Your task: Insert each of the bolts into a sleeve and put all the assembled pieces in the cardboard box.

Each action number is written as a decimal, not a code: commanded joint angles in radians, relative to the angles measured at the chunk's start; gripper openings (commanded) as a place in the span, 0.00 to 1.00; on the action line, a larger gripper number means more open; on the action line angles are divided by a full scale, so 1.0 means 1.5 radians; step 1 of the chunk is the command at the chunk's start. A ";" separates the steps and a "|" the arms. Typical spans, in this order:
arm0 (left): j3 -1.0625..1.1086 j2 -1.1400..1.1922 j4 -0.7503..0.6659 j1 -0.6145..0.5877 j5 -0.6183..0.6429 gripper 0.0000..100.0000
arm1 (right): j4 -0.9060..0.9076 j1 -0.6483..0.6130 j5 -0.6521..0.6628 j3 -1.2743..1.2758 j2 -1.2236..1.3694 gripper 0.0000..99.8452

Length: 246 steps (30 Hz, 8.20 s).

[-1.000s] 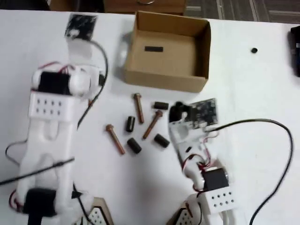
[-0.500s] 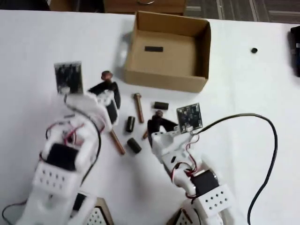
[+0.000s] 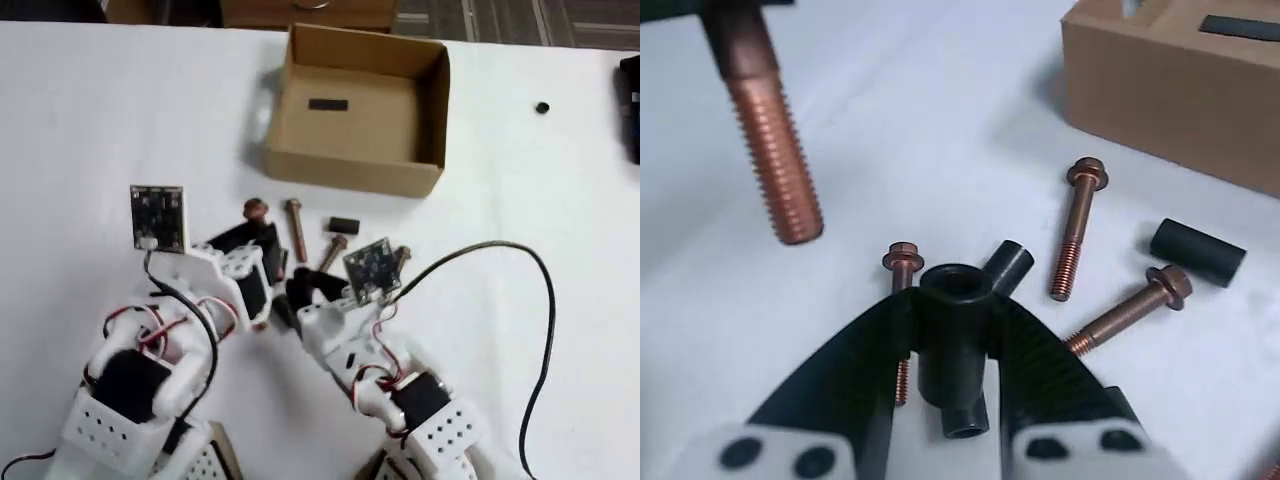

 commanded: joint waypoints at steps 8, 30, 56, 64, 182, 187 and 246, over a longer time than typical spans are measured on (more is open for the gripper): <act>-0.030 -0.011 0.017 0.007 0.034 0.02 | -0.027 -0.009 0.003 0.012 -0.011 0.02; 0.038 -0.011 -0.005 -0.024 -0.039 0.02 | -0.022 -0.084 0.082 0.014 -0.011 0.02; 0.120 -0.012 -0.082 -0.011 -0.007 0.02 | -0.027 -0.084 0.080 0.014 -0.011 0.02; 0.119 -0.011 -0.082 0.018 -0.006 0.02 | -0.027 -0.082 0.080 0.014 -0.011 0.02; 0.366 -0.015 -0.068 -0.299 -0.323 0.02 | 0.470 0.356 0.242 -1.332 0.973 0.02; 0.371 -0.015 -0.076 -0.299 -0.323 0.02 | 0.535 0.395 0.274 -1.550 1.171 0.02; 0.380 -0.015 -0.078 -0.303 -0.321 0.02 | 0.892 0.289 0.438 -1.247 0.979 0.28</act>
